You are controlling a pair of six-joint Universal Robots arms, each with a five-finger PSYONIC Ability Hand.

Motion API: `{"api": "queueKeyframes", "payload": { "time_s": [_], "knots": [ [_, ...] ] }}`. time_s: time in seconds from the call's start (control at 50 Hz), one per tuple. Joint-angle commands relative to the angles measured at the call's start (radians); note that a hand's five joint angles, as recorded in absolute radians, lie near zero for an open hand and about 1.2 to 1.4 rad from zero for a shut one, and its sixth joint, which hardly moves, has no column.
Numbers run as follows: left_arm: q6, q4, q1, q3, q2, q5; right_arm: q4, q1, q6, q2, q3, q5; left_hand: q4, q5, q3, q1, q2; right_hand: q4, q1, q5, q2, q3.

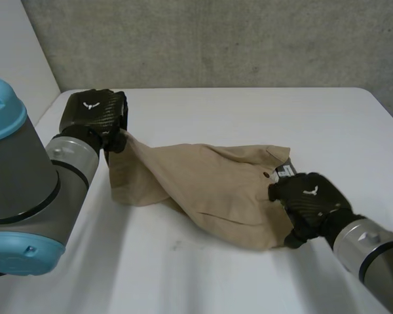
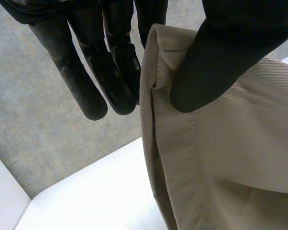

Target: Fold the shorts.

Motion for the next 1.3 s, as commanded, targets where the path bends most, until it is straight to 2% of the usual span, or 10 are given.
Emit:
{"api": "queueKeyframes", "payload": {
  "time_s": [0.02,0.22,0.28,0.36,0.44,0.52,0.62,0.9,1.04,1.3],
  "knots": [
    [-0.003,-0.003,0.003,-0.012,-0.002,-0.001,-0.070,0.053,-0.107,0.102,0.023,0.008,0.203,0.264,0.205,0.270,0.199,0.110,0.187,0.130,0.111,0.109],
    [-0.004,-0.006,0.011,-0.012,0.000,-0.001,-0.196,0.061,-0.166,0.212,0.022,0.074,0.203,0.264,0.205,0.270,0.199,0.142,0.219,0.162,0.144,0.142],
    [-0.004,-0.008,0.011,-0.014,0.001,-0.001,-0.234,0.063,-0.173,0.230,0.019,0.088,0.203,0.264,0.205,0.270,0.199,0.294,0.371,0.314,0.296,0.294],
    [-0.006,-0.009,0.009,-0.017,0.001,-0.001,-0.272,0.063,-0.176,0.237,0.013,0.096,0.203,0.264,0.205,0.270,0.199,0.865,0.942,0.885,0.867,0.865],
    [-0.004,-0.011,0.009,-0.029,0.015,-0.001,-0.271,0.063,-0.176,0.215,-0.015,0.123,0.203,0.264,0.205,0.270,0.199,0.866,0.943,0.886,0.868,0.866],
    [0.004,-0.014,0.009,-0.029,0.081,-0.001,-0.257,0.061,-0.164,0.048,-0.072,0.160,0.203,0.264,0.205,0.270,0.199,0.866,0.943,0.886,0.868,0.866],
    [0.025,-0.052,0.011,0.053,0.258,0.004,-0.121,0.058,-0.169,-0.194,-0.275,0.162,0.203,0.264,0.205,0.270,0.199,0.866,0.943,0.886,0.868,0.866],
    [0.042,-0.206,0.054,0.422,0.408,0.002,0.205,0.044,-0.135,-0.228,-0.828,0.169,0.203,0.264,0.205,0.270,0.199,0.866,0.943,0.886,0.868,0.866],
    [0.040,-0.210,0.066,0.359,0.316,0.035,0.264,0.060,-0.138,-0.054,-0.828,0.162,0.203,0.264,0.205,0.270,0.199,0.866,0.943,0.886,0.868,0.866],
    [0.053,-0.085,0.126,0.397,-0.244,0.056,0.107,0.078,-0.118,0.375,-0.820,0.177,0.203,0.264,0.205,0.270,0.199,0.866,0.943,0.886,0.868,0.866]
  ]
}}
